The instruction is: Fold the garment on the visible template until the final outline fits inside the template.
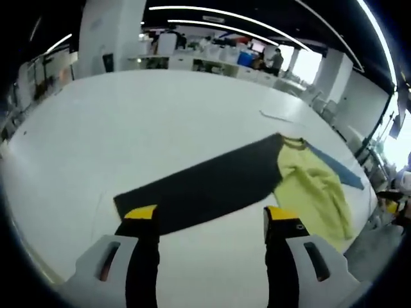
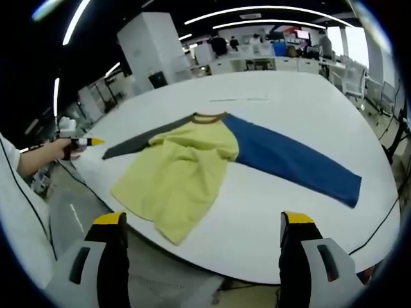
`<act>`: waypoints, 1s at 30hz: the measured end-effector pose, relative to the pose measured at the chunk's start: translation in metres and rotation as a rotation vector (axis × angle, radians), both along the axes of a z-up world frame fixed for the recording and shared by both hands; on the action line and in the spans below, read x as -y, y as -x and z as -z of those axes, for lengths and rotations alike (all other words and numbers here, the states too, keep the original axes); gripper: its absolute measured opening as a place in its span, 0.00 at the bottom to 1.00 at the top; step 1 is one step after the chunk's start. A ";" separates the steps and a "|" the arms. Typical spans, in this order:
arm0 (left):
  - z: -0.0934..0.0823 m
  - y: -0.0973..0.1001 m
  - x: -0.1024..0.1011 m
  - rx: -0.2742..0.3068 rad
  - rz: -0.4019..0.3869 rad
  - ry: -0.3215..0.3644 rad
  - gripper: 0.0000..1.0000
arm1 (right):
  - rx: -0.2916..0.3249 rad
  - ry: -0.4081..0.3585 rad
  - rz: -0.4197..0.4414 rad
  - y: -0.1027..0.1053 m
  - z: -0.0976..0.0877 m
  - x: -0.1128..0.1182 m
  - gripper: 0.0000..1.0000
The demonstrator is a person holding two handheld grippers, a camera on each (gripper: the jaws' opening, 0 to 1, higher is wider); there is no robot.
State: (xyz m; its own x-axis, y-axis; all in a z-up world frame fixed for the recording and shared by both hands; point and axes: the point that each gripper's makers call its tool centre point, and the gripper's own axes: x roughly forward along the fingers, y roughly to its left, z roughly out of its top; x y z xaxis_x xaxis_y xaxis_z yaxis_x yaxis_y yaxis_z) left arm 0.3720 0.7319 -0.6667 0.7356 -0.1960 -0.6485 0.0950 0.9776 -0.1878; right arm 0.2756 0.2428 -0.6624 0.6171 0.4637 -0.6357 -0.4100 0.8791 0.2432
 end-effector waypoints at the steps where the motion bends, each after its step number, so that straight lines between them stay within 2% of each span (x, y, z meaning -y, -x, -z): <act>1: 0.000 0.001 0.001 -0.001 0.005 0.000 0.64 | -0.001 0.000 -0.001 0.000 0.000 0.000 0.99; 9: -0.003 0.011 0.025 -0.012 0.091 0.006 0.76 | 0.000 -0.004 -0.006 0.001 0.000 0.001 0.99; 15: -0.007 0.017 0.037 -0.010 0.126 0.009 0.79 | 0.003 -0.002 -0.010 0.001 -0.001 0.003 0.99; 26: -0.015 0.035 0.064 -0.012 0.194 0.058 0.82 | 0.002 -0.005 -0.013 0.003 -0.001 0.004 0.99; 30: -0.014 0.045 0.073 -0.028 0.230 0.057 0.89 | 0.000 -0.007 -0.016 0.004 -0.001 0.003 0.99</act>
State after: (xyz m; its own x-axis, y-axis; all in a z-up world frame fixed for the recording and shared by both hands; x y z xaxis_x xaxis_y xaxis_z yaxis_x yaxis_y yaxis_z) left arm 0.3268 0.6588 -0.6529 0.6491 -0.3933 -0.6512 0.3083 0.9186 -0.2474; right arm 0.2713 0.2396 -0.6616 0.6100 0.4779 -0.6320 -0.4237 0.8708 0.2495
